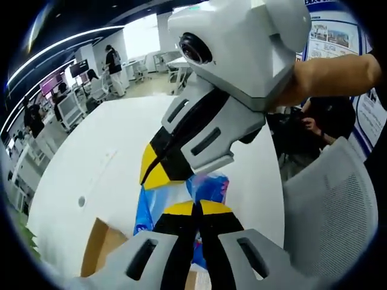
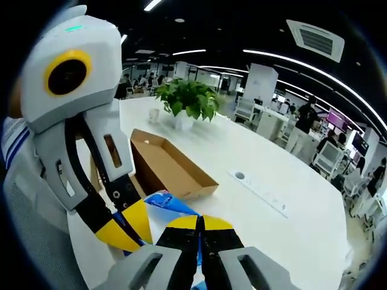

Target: Operate the shoe box by opening the lid, removing the specified soft item, and placing it in the target area until the item is outside and the box remains undamaged.

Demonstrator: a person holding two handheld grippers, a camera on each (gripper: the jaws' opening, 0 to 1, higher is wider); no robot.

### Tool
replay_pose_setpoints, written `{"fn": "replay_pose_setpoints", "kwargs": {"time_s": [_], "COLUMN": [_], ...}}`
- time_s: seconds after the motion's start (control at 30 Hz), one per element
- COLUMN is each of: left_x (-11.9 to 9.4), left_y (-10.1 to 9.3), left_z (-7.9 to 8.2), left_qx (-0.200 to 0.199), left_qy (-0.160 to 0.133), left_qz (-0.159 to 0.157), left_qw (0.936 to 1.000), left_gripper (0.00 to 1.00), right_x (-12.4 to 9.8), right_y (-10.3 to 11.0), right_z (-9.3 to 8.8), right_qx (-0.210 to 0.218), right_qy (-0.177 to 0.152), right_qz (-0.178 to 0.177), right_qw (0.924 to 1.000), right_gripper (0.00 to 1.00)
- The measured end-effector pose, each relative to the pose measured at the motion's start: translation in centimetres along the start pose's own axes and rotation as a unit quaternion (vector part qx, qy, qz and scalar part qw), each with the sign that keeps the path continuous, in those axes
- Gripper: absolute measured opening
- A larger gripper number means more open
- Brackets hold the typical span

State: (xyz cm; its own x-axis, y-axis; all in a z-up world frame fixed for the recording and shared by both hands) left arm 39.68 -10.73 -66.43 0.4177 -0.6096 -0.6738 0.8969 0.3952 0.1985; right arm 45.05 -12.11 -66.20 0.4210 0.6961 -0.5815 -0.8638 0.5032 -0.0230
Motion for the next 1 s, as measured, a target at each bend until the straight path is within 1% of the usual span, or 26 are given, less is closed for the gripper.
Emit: {"fn": "replay_pose_setpoints", "kwargs": {"time_s": [0.43, 0.67, 1.0], "left_x": [2.7, 4.2, 6.2], "left_y": [-1.2, -1.9, -2.6], "left_z": [2.9, 4.0, 5.5], "left_qx": [0.004, 0.005, 0.007], "left_qy": [-0.006, -0.008, -0.009], "left_qz": [-0.014, -0.019, -0.027], "left_qw": [0.9999, 0.9998, 0.9996], "left_gripper": [0.0, 0.0, 0.0], "right_x": [-2.6, -3.9, -5.3], "right_y": [-2.4, -3.7, -5.2], "right_z": [-2.1, -3.4, -4.9], "right_qx": [0.026, 0.036, 0.046], "right_qy": [-0.006, -0.004, -0.004], "right_qz": [-0.015, -0.021, -0.025], "right_qw": [0.9995, 0.9991, 0.9986], "right_gripper": [0.0, 0.0, 0.0]}}
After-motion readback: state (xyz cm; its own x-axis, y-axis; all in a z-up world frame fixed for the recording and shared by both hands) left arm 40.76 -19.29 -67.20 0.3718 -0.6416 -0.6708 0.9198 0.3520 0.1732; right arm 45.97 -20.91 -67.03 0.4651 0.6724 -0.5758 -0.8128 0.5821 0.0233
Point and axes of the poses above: the point that each gripper's makers call its tool centre point, and the gripper's own axes: x roughly forward along the fingers, y roughly to its left, z roughly out of its top, the point moved 2 cm from there along -x, roughly backward along the fingers, and after that the axes turned 14 degrees about z, right-handed, at the moved point
